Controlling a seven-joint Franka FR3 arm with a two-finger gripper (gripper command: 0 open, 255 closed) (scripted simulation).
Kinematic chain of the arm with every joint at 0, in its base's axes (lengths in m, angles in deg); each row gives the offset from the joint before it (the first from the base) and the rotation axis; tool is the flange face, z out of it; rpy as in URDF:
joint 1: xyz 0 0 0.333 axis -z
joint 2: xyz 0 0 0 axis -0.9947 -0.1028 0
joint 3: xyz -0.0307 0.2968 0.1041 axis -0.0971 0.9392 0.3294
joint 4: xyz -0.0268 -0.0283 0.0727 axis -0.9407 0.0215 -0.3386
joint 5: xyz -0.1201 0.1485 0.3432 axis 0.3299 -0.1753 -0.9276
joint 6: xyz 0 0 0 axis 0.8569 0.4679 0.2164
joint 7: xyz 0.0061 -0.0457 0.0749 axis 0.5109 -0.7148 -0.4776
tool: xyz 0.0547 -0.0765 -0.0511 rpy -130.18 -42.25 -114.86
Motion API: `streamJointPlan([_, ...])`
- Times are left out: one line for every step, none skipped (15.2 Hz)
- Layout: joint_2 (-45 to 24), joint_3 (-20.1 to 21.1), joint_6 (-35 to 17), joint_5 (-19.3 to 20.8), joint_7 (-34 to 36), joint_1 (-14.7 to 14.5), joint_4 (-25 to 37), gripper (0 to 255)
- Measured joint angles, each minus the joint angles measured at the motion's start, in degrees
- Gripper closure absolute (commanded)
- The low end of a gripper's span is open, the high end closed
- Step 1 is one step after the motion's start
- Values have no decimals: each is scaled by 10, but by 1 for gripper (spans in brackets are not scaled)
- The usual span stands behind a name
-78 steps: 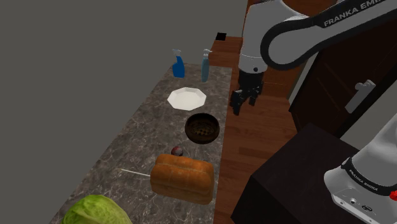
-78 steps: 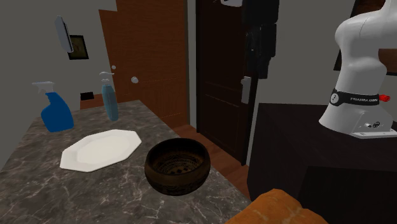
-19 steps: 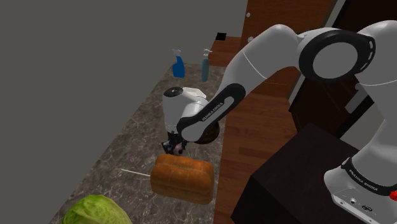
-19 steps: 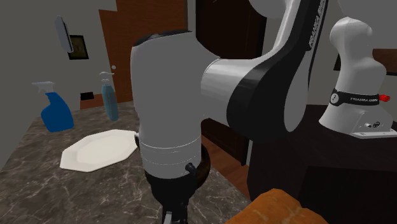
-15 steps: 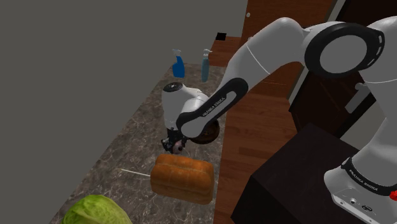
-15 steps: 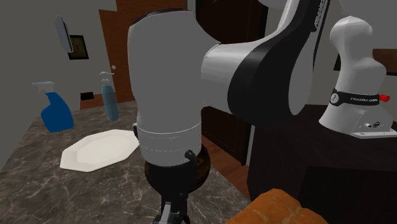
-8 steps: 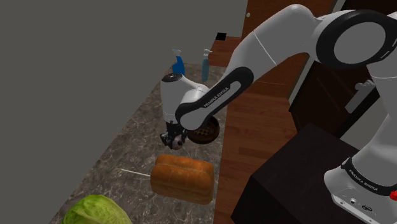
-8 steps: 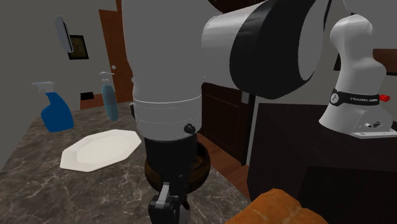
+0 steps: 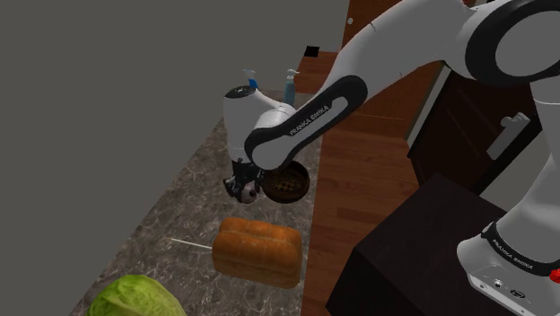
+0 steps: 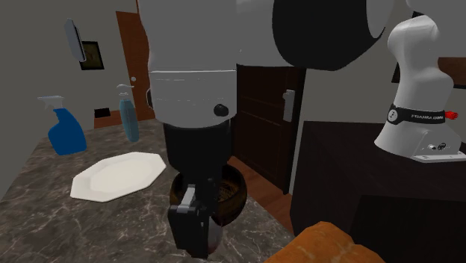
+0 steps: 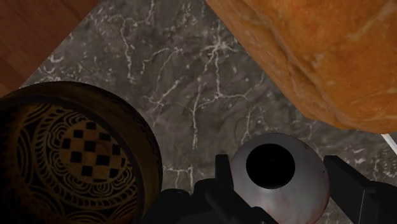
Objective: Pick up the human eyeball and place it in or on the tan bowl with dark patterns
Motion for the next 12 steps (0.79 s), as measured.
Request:
streamJointPlan([4,1,5,-1,-1,1,1,255])
streamJointPlan([9,2,9,-2,-1,1,0,255])
streamJointPlan([15,4,14,-4,-1,2,-1,255])
streamJointPlan([20,5,20,-5,-2,3,0,255])
streamJointPlan([26,6,25,-7,-3,4,-1,255])
streamJointPlan([31,7,30,-8,-3,5,0,255])
streamJointPlan([37,9,35,-10,-3,5,-1,255])
streamJointPlan([38,9,38,-11,-4,6,0,255])
streamJointPlan([45,10,36,-12,-10,12,-9,255])
streamJointPlan([50,9,32,-14,-16,19,-17,255])
streamJointPlan([59,9,30,-16,-27,30,-29,255])
streamJointPlan([64,8,24,-18,-37,40,-40,255])
